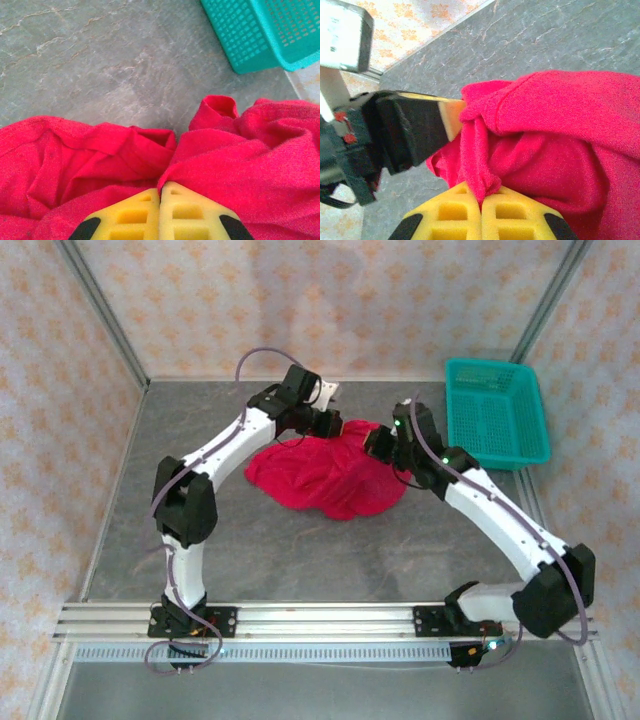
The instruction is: Fold the inside-out t-shirt
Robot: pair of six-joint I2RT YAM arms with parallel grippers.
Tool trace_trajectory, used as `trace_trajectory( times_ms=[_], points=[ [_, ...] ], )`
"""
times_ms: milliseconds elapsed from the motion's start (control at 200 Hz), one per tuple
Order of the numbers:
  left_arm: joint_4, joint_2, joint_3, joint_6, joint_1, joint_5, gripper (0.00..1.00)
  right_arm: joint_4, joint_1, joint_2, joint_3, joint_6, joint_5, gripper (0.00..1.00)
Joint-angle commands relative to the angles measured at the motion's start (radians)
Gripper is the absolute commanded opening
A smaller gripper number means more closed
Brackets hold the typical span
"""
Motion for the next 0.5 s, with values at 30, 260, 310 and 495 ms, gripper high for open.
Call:
trace_trajectory(
  times_ms=[30, 260, 310, 495],
  points=[
    [0.028, -0.006, -0.064, -0.060, 0.024, -0.064, 0.00, 0.050, -0.002, -0.043, -0.112, -0.030, 0.057, 0.00],
    [0.060, -0.012, -0.108, -0.068, -0.021, -0.098, 0.00, -0.001, -0.010, 0.047, -0.138, -0.039, 0.086, 0.11],
    [0.055, -0.007, -0.100, -0.063, -0.033, -0.104, 0.00, -0.023, -0.010, 0.064, -0.114, -0.044, 0.087, 0.11],
    [0.042, 0.004, -0.078, -0.059, -0.052, -0.110, 0.00, -0.108, -0.004, 0.110, -0.029, -0.074, 0.106, 0.16]
  ],
)
